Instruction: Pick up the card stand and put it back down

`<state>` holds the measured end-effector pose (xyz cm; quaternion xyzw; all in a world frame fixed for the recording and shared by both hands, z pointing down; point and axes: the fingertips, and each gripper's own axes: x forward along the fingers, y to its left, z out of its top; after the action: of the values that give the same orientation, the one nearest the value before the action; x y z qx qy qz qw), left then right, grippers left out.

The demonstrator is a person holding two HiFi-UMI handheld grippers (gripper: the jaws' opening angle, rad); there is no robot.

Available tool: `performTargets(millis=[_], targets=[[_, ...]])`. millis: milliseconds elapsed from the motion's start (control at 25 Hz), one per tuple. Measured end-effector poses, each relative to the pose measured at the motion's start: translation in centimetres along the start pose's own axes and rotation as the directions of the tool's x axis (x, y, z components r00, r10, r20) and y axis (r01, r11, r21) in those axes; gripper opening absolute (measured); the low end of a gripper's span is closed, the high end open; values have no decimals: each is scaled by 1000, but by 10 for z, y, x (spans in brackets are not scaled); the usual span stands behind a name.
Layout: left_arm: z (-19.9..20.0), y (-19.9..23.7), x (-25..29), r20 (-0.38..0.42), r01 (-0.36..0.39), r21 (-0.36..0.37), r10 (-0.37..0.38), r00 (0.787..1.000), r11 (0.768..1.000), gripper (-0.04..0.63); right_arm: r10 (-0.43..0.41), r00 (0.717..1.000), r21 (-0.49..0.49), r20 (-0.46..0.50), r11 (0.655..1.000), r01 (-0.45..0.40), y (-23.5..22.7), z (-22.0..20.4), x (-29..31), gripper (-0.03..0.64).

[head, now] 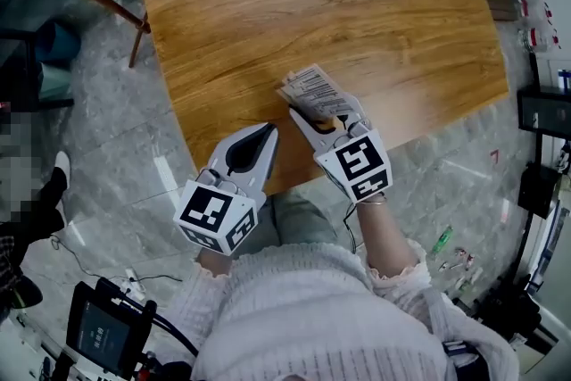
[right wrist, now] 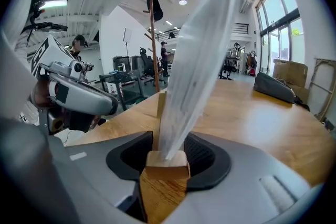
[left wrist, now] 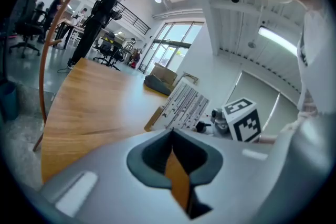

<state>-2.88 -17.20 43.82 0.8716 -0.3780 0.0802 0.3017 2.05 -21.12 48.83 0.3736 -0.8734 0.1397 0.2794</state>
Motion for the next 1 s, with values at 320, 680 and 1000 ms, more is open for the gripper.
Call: performTargets(millis=[320, 680, 1000], targets=[[61, -36, -12, 50, 25, 145, -33, 998, 989, 8, -59, 993, -19, 107, 998, 61, -7, 60, -61, 186], [79, -94, -64, 132, 21, 256, -57, 990, 966, 8, -108, 967, -44, 232, 992, 121, 28, 91, -150, 186], [85, -104, -69, 164, 40, 292, -91, 982, 955, 8, -116, 955, -75, 272, 987, 141, 42, 96, -165, 186]])
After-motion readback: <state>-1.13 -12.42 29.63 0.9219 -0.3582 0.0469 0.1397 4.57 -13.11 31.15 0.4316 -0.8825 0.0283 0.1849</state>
